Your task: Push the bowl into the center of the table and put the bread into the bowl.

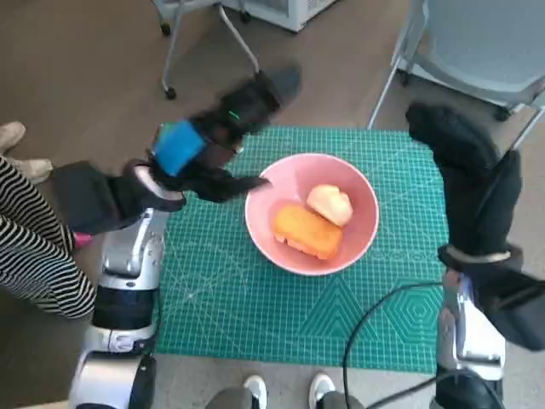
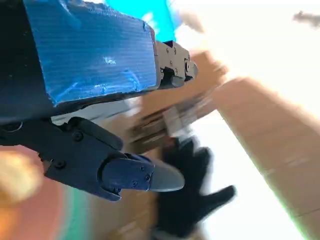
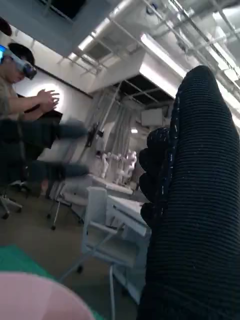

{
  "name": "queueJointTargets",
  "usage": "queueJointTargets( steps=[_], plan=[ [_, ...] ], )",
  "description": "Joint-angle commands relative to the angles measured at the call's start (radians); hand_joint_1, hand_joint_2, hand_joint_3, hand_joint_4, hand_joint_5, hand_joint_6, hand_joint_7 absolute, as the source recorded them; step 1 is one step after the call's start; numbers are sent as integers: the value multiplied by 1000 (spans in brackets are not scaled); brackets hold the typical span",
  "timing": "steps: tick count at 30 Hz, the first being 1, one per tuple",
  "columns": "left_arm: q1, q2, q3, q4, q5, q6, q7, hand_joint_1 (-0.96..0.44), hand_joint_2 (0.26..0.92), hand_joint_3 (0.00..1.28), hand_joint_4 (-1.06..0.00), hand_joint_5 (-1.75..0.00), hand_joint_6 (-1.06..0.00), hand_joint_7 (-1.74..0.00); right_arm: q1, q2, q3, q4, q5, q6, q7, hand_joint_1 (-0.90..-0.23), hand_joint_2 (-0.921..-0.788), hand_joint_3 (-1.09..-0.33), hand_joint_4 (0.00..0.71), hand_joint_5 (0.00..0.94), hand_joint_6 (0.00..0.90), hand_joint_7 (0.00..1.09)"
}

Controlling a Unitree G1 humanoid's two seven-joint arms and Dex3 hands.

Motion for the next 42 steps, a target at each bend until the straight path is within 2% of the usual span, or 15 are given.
queueJointTargets(
  steps=[1,9,17,22,30,42],
  plan=[
    [31,-53,12,-29,-32,-21,30,-760,921,471,1,1,-124,-15,-30,-12,-6,2,7,23,-10,-687,-921,-679,239,12,121,570],
    [49,-60,24,-48,-31,-42,37,-770,921,428,1,1,-124,-36,-73,-16,4,19,-17,6,-8,-688,-921,-670,245,12,132,561],
    [48,-93,57,13,2,-170,82,-765,921,388,0,0,-126,-57,-106,-29,13,46,-36,-4,-2,-696,-921,-686,248,11,137,552],
    [44,-92,60,42,21,-208,107,-760,921,394,-29,-15,-135,-69,-112,-36,12,57,-43,-10,1,-698,-921,-687,254,12,138,549],
    [46,-78,64,68,25,-209,109,-762,921,397,-70,-32,-141,-83,-107,-38,12,69,-44,-9,1,-698,-921,-689,254,11,139,545],
    [43,-77,65,75,24,-212,107,-766,921,400,-80,-30,-138,-93,-107,-39,13,71,-42,-9,0,-697,-921,-690,254,8,139,543]
  ],
)
